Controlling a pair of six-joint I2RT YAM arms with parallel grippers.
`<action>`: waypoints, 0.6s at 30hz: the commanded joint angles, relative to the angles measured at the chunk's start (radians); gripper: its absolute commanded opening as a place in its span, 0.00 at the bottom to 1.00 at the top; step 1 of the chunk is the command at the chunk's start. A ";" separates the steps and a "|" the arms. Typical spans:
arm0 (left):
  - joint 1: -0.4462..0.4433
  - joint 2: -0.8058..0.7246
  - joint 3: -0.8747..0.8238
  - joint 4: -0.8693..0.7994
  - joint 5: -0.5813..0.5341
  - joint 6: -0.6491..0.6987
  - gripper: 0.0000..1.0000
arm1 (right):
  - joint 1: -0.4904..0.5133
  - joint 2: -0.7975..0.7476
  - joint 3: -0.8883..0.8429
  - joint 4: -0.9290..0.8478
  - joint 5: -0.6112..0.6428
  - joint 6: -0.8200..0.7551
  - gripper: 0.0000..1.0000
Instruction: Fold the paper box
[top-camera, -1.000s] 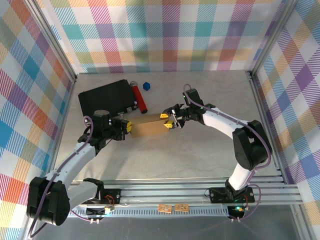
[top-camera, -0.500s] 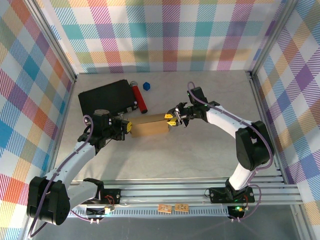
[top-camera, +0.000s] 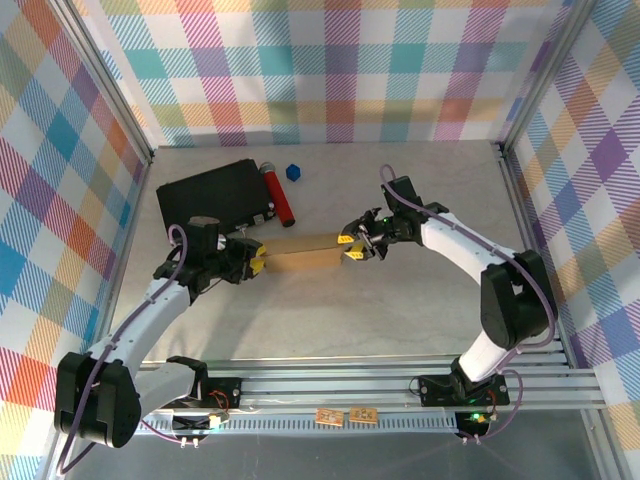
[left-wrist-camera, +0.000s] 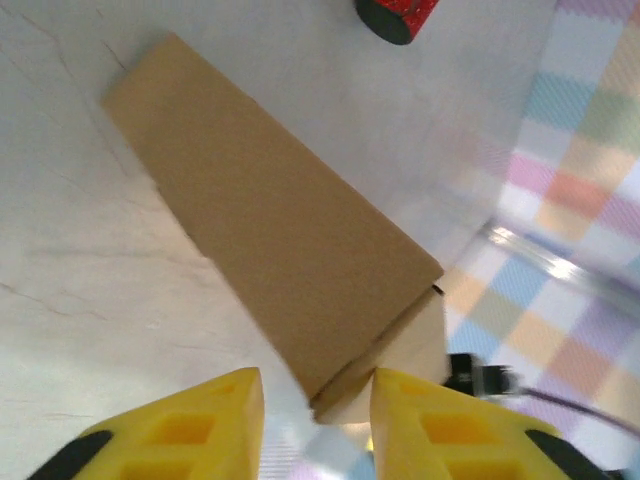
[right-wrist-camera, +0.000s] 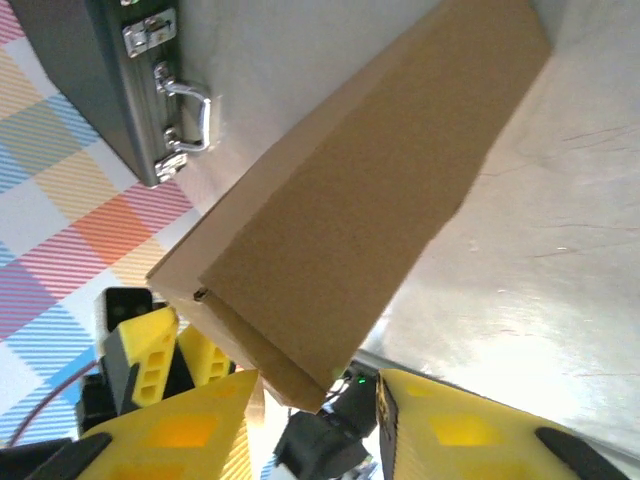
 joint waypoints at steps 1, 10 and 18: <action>-0.019 -0.007 0.055 -0.289 -0.055 0.227 0.41 | -0.017 -0.059 -0.037 -0.169 0.106 -0.175 0.39; -0.056 -0.181 -0.121 -0.429 -0.104 0.289 0.66 | -0.017 -0.313 -0.262 -0.332 0.281 -0.413 0.58; -0.020 -0.097 0.104 -0.537 -0.233 0.439 1.00 | -0.022 -0.392 -0.147 -0.424 0.518 -0.491 0.99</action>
